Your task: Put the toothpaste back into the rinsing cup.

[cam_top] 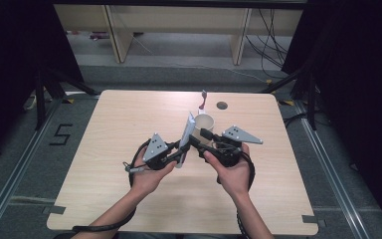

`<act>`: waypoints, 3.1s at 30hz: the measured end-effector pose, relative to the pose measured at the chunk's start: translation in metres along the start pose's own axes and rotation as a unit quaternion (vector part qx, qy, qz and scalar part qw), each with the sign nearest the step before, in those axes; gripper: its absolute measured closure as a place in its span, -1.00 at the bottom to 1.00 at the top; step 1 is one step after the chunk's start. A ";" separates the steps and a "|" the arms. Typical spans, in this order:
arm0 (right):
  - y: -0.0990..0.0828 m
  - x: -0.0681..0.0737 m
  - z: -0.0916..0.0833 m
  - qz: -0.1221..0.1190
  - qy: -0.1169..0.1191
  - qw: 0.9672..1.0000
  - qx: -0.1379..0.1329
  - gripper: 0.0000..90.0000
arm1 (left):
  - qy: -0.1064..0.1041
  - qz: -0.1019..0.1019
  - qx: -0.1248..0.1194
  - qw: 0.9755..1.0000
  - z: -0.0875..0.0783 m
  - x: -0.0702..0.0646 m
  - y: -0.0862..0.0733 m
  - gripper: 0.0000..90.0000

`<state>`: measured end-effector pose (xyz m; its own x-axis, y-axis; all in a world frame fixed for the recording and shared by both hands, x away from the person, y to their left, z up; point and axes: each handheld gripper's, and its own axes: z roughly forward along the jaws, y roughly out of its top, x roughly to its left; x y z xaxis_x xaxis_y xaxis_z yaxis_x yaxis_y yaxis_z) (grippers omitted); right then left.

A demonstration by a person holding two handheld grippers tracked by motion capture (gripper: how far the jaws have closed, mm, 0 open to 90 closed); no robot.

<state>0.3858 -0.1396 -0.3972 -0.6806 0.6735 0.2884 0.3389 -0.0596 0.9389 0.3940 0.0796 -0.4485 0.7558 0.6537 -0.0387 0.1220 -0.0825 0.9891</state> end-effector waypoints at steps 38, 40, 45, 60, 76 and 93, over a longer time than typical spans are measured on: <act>0.000 0.009 0.015 -0.055 -0.055 0.997 0.010 0.64 | 0.026 0.048 0.036 0.998 0.013 -0.017 0.008 0.51; -0.001 0.009 0.015 -0.057 -0.051 0.997 0.009 0.67 | 0.020 0.045 0.043 0.998 0.014 -0.016 0.010 0.45; 0.000 0.009 0.014 -0.070 -0.058 0.996 0.015 0.71 | 0.012 0.048 0.058 0.997 0.009 -0.011 0.014 0.15; 0.016 -0.007 0.002 -0.068 -0.085 0.994 -0.006 0.71 | 0.036 0.049 0.111 0.992 -0.031 0.026 -0.004 -0.20; 0.028 -0.021 -0.005 -0.091 -0.108 0.990 -0.023 0.71 | 0.072 0.029 0.091 0.993 -0.070 0.053 -0.022 -0.21; 0.037 -0.028 -0.005 -0.087 -0.121 0.988 -0.030 0.71 | 0.121 0.001 0.076 0.990 -0.100 0.077 -0.062 -0.19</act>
<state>0.4139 -0.1647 -0.3699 -0.5472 0.8337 0.0742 0.1860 0.0346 0.9819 0.3805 0.2109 -0.4984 0.5815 0.8134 0.0160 0.2299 -0.1832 0.9558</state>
